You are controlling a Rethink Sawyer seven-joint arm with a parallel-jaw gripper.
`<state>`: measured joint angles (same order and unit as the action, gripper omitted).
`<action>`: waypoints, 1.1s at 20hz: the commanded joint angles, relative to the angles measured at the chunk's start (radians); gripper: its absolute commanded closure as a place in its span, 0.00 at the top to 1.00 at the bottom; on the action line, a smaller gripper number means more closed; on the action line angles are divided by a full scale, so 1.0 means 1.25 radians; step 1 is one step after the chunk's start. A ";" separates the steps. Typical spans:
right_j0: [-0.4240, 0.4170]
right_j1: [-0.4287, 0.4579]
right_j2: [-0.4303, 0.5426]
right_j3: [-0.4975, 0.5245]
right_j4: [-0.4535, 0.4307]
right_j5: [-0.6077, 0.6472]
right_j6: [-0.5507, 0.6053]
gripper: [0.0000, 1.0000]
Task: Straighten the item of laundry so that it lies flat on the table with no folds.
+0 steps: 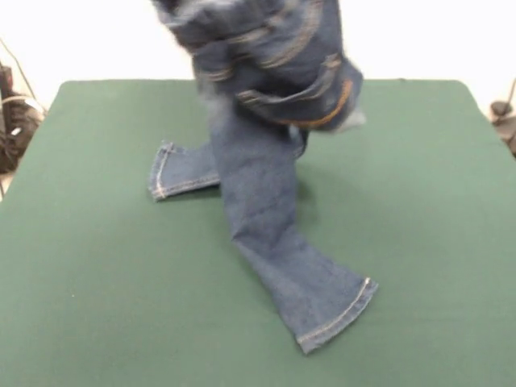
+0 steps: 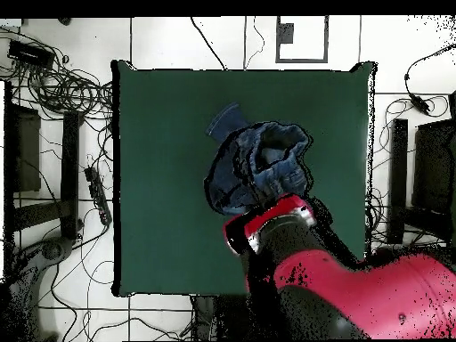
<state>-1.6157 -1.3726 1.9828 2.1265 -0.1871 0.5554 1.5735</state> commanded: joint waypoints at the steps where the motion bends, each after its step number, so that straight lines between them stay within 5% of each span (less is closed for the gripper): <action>1: 0.009 0.144 0.218 -0.024 -0.024 0.124 0.001 0.00; 7: 0.078 0.303 0.236 0.006 0.050 0.237 -0.073 0.00; 15: 0.100 0.387 0.279 0.032 0.049 0.347 -0.103 0.00; 22: 0.179 0.410 0.110 0.068 -0.040 0.345 -0.158 0.00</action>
<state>-1.5121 -0.9738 2.2282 2.1262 -0.1846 0.9068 1.5735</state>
